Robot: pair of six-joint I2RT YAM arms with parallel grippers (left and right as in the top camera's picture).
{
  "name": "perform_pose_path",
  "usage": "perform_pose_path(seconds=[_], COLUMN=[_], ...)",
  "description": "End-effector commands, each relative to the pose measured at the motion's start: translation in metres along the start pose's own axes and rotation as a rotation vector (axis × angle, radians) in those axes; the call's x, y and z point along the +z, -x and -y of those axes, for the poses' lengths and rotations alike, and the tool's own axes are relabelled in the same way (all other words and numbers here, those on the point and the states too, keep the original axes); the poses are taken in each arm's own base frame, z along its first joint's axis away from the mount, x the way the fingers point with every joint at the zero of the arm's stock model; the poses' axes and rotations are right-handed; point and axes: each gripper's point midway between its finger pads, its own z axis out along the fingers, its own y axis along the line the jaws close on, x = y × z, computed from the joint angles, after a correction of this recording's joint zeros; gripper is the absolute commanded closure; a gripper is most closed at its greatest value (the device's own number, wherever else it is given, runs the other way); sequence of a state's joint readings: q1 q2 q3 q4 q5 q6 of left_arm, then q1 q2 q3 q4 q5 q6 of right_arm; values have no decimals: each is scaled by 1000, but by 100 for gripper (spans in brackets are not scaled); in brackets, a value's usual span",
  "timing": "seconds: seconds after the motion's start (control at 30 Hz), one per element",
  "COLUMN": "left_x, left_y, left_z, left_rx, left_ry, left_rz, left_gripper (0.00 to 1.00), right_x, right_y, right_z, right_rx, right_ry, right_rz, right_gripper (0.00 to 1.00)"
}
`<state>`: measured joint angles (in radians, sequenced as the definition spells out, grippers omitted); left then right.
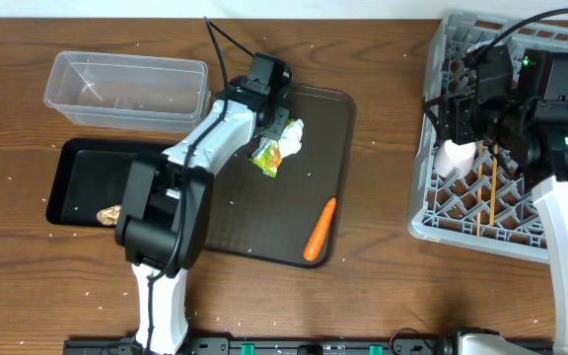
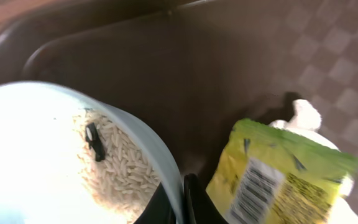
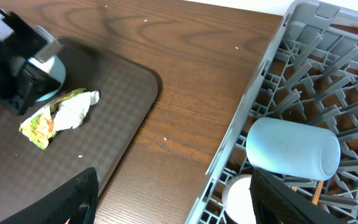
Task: Sort waste into correct bins and load items into the dishwasher rack
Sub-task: 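Grasp the light-blue rice bowl rim with the left gripper and lift, then carry the rice bowl left over the black tray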
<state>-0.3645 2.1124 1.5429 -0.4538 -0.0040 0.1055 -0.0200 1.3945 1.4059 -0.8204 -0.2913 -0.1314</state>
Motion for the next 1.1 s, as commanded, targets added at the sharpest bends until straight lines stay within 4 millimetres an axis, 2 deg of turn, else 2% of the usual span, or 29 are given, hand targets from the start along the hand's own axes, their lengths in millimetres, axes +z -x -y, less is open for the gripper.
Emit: perform_pose_path(seconds=[0.0, 0.17, 0.3, 0.47, 0.67, 0.83, 1.07], left_x=[-44, -74, -97, -125, -154, -161, -163], left_y=[27, 30, 21, -10, -46, -67, -93], left_z=[-6, -8, -9, -19, -33, -54, -85], left_rx=[-61, -113, -174, -307, -402, -533, -736], left_ry=[7, 5, 2, 12, -73, -175, -378], left_rz=[95, 115, 91, -9, -129, -159, -83], left_gripper=[94, 94, 94, 94, 94, 94, 94], right_x=[0, 0, 0, 0, 0, 0, 0], right_y=[0, 0, -2, -8, -10, -10, -11], right_z=[-2, -2, 2, 5, 7, 8, 8], right_rx=[10, 10, 12, 17, 15, 15, 17], right_ry=[-2, -2, -21, -44, -57, -57, -57], right_rz=[-2, -3, -13, -35, -45, -45, -49], right_gripper=[29, 29, 29, 29, 28, 28, 28])
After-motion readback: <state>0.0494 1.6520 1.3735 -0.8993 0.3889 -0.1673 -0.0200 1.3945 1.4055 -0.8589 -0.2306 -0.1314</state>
